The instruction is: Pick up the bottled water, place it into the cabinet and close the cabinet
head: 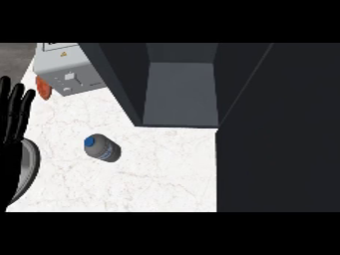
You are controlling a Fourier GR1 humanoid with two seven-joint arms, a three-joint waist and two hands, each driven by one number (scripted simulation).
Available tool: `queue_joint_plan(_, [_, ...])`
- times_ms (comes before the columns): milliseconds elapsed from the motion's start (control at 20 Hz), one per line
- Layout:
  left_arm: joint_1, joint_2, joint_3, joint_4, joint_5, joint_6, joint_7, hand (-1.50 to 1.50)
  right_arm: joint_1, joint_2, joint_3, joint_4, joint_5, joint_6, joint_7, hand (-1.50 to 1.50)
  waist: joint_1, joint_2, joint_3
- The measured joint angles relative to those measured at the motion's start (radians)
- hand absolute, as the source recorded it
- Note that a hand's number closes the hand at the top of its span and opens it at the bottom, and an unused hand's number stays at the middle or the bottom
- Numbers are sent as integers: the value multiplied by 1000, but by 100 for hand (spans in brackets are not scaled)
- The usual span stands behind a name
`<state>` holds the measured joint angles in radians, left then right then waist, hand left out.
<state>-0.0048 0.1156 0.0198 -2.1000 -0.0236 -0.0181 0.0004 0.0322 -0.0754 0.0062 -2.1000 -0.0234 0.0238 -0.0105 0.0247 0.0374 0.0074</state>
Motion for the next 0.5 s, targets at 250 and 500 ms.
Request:
queue_joint_plan(250, [10, 25, -87, -1, 109, -152, -43, -150, 27, -5, 24, -27, 32, 7, -12, -150, -27, -29, -6])
queue_joint_plan(500, [101, 19, -186, 63, 299, -262, 74, -150, 113, 41, 81, -42, -91, 17, 71, -150, -43, -31, -7])
